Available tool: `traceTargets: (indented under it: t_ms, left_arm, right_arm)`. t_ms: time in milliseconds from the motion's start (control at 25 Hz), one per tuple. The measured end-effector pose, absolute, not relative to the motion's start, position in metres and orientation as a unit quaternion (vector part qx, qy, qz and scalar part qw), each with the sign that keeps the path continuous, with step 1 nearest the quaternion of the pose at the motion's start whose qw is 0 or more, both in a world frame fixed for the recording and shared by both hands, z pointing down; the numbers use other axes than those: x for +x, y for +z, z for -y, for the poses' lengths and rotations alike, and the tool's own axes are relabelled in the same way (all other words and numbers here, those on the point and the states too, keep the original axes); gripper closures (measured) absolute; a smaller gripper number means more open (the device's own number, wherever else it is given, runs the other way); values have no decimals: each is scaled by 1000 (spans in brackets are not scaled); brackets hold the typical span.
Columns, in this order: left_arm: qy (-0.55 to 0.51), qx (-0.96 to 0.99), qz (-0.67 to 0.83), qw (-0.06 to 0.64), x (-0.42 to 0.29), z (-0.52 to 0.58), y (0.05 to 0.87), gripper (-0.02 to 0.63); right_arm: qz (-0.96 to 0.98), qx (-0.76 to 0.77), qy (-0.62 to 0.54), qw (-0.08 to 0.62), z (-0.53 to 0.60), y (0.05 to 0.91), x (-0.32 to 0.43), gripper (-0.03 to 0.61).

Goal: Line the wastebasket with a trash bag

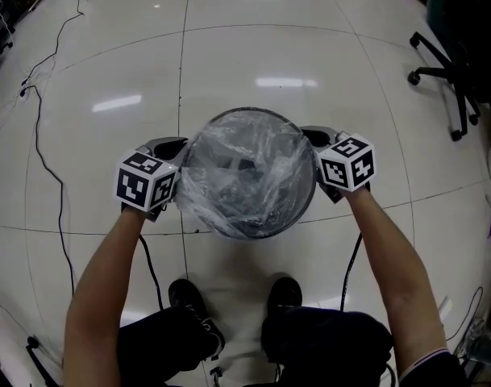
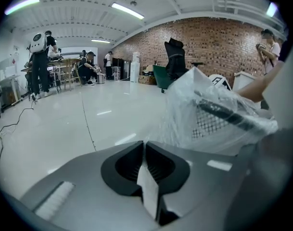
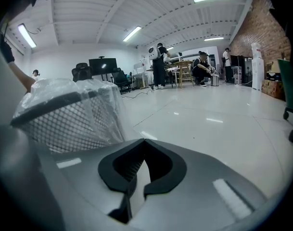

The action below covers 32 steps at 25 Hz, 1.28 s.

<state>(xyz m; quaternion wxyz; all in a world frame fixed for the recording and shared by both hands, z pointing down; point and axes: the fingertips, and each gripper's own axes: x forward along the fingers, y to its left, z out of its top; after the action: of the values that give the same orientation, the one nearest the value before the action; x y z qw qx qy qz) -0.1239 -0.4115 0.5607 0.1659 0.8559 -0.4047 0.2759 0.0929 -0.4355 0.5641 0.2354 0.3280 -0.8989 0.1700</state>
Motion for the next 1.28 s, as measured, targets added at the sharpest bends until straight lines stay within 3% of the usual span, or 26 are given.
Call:
traceTargets:
  t_ms: [1280]
  left_arm:
    - [242, 849, 405, 240, -111, 376, 634, 600]
  right_arm:
    - [897, 309, 212, 236, 405, 628, 92, 577]
